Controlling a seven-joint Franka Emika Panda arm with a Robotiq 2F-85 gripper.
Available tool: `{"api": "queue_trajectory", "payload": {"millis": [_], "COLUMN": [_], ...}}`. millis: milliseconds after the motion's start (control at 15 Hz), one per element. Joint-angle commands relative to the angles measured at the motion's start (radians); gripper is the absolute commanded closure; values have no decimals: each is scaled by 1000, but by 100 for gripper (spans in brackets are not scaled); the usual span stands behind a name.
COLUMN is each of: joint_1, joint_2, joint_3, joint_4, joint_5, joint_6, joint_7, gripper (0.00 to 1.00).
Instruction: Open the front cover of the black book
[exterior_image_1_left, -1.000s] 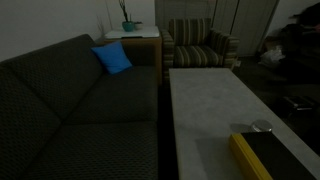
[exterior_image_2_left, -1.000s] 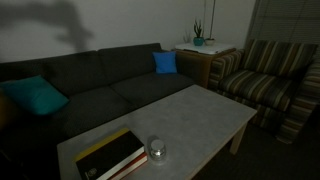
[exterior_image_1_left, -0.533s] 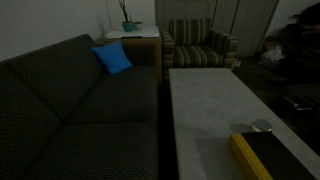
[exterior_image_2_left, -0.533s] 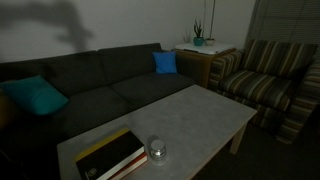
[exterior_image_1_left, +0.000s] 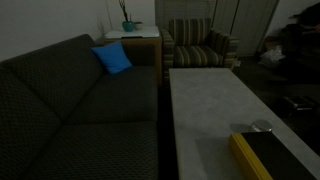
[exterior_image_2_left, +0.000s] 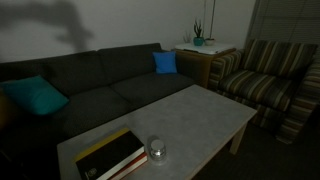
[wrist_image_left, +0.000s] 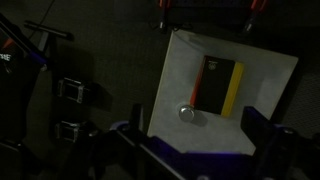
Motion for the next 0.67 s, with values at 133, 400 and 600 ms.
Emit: {"api": "queue_trajectory", "payload": {"millis": [133,400,600], "joint_1": [15,35,48], "joint_2": [2,74,142], "joint_3": [-10,-21,-44], "joint_4": [3,-20,-62], "joint_5": [-7,-14,2], "joint_6": [-4,55,120], "joint_7": [9,-34,-59], "gripper": [0,0,0]}}
